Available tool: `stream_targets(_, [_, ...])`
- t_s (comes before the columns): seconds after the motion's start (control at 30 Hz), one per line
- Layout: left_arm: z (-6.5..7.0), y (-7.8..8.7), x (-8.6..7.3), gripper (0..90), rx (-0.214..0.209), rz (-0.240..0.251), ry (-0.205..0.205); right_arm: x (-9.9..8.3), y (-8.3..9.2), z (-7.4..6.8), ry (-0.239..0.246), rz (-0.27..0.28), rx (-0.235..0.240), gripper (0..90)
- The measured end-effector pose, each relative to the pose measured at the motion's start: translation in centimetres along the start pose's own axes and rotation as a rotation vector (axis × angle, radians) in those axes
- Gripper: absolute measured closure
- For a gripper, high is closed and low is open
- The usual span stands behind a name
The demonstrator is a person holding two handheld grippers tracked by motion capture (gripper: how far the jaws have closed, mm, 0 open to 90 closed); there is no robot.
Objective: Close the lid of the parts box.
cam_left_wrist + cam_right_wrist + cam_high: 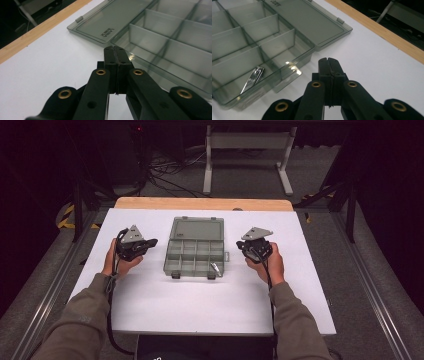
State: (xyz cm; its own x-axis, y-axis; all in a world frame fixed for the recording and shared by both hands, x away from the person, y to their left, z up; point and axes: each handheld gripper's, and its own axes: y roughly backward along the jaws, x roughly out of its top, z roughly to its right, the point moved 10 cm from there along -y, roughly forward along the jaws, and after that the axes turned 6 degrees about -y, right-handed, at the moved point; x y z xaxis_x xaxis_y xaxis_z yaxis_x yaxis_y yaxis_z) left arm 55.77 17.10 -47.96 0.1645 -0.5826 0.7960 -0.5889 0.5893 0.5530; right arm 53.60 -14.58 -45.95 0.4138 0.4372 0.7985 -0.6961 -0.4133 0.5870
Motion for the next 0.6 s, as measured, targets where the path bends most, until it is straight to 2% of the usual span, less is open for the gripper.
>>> stream_targets(0.1, [-0.9, -0.6, 0.4, 90.0, 0.004, -0.004, 0.015, 0.7, -0.8, 0.5, 0.006, -0.021, -0.006, 90.0])
stream_targets(0.17, [-1.3, -0.8, 0.7, 90.0, 0.012, -0.001, 0.022, 1.2, -1.1, 0.7, 0.006, -0.017, -0.006, 90.0])
stream_targets(0.3, [-1.8, -1.6, 0.8, 90.0, 0.01, -0.021, 0.043, 2.1, -2.0, 1.3, -0.01, -0.034, -0.01, 90.0])
stream_targets(0.37, [-2.1, -2.1, 0.8, 90.0, 0.016, -0.036, 0.039, 2.5, -2.4, 1.4, -0.017, -0.038, -0.008, 90.0])
stream_targets(0.6, [-2.6, -3.9, 0.6, 90.0, -0.01, -0.074, 0.065, 2.7, -4.4, 1.8, -0.009, -0.098, -0.016, 90.0])
